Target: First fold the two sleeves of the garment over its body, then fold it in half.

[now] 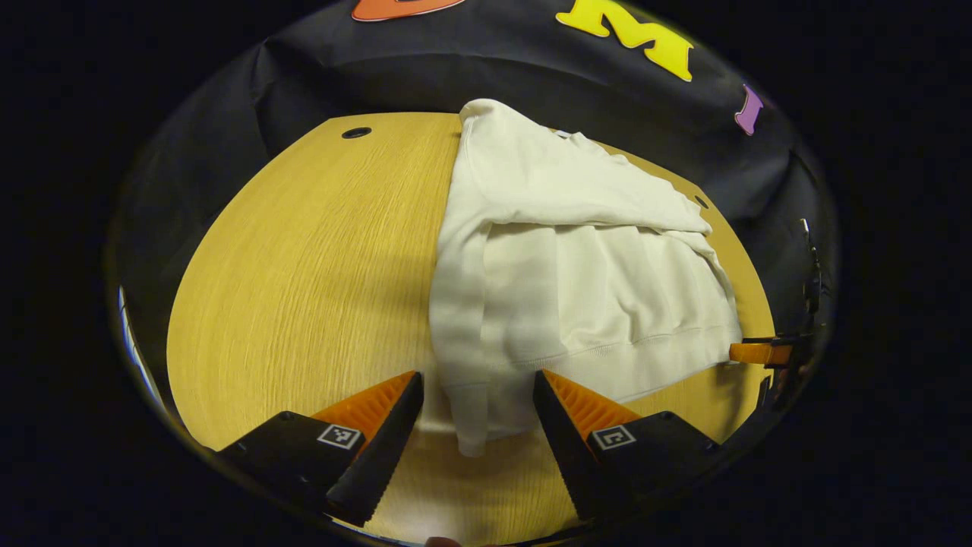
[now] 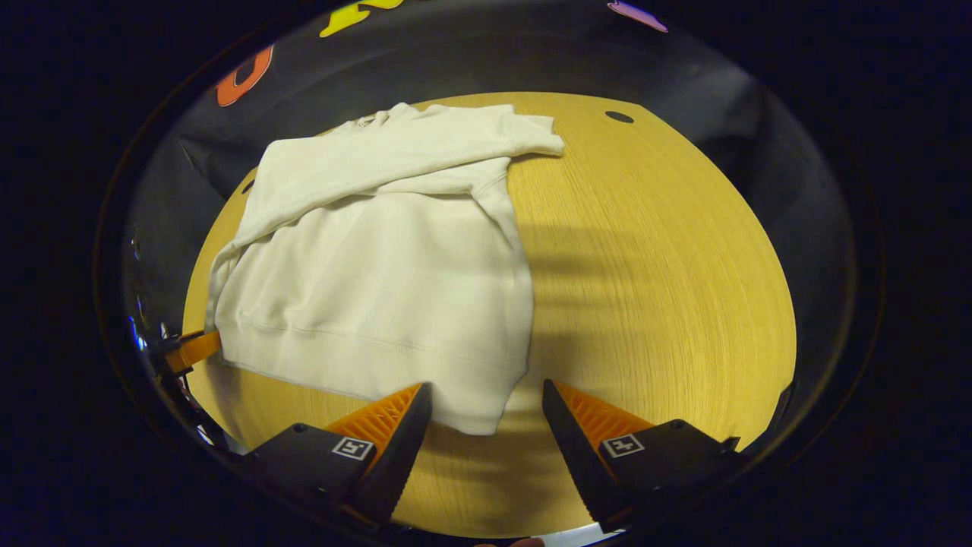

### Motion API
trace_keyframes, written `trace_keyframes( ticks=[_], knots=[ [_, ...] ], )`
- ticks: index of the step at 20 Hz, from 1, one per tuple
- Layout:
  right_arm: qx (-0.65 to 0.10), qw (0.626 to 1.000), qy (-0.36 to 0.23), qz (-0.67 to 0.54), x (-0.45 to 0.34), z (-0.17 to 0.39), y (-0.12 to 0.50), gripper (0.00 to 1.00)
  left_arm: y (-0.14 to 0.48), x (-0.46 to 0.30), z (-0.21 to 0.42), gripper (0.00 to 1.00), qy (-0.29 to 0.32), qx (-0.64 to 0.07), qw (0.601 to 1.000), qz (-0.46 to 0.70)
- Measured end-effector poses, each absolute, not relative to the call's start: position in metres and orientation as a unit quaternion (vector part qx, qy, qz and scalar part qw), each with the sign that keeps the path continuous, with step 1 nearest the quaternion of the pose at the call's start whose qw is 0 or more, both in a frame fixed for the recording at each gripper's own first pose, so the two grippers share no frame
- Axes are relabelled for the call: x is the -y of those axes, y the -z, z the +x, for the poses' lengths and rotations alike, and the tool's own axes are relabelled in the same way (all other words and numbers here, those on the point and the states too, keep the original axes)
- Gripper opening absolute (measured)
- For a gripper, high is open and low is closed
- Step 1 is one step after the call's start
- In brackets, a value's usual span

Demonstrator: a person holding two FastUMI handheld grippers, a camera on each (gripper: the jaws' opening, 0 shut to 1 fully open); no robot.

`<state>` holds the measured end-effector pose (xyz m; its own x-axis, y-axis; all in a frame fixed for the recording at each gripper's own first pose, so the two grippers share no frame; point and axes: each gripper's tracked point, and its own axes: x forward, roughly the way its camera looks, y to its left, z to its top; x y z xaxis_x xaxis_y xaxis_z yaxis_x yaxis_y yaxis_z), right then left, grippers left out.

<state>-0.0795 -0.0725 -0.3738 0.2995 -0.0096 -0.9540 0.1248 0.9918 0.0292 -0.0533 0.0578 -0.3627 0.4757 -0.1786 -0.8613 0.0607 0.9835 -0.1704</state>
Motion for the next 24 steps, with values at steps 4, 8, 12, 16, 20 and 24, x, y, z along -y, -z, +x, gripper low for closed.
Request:
trace_keyframes(
  ticks=[4, 8, 12, 16, 20, 24],
  knots=[
    [-0.592, 0.804, 0.038, 0.035, 0.066, -0.077, 0.378, 0.71, 0.366, -0.05, -0.054, 0.8, 0.067, -0.516, 0.852, -0.058],
    [-0.584, 0.811, 0.014, 0.043, 0.056, -0.074, 0.378, 0.53, 0.367, -0.057, -0.054, 0.42, 0.049, -0.511, 0.856, -0.064],
    [-0.577, 0.811, 0.018, 0.091, 0.053, -0.073, 0.378, 0.14, 0.362, -0.049, -0.056, 0.09, 0.056, -0.499, 0.86, -0.091],
    [-0.559, 0.813, 0.04, 0.155, 0.058, -0.067, 0.369, 0.01, 0.346, -0.042, -0.051, 0.04, 0.068, -0.477, 0.869, -0.109],
    [-0.51, 0.838, 0.038, 0.191, 0.061, -0.049, 0.334, 0.01, 0.316, -0.047, -0.045, 0.03, 0.072, -0.456, 0.88, -0.116],
    [-0.471, 0.855, 0.028, 0.215, 0.068, -0.029, 0.293, 0.01, 0.285, -0.043, -0.029, 0.04, 0.092, -0.426, 0.896, -0.085]
  ],
)
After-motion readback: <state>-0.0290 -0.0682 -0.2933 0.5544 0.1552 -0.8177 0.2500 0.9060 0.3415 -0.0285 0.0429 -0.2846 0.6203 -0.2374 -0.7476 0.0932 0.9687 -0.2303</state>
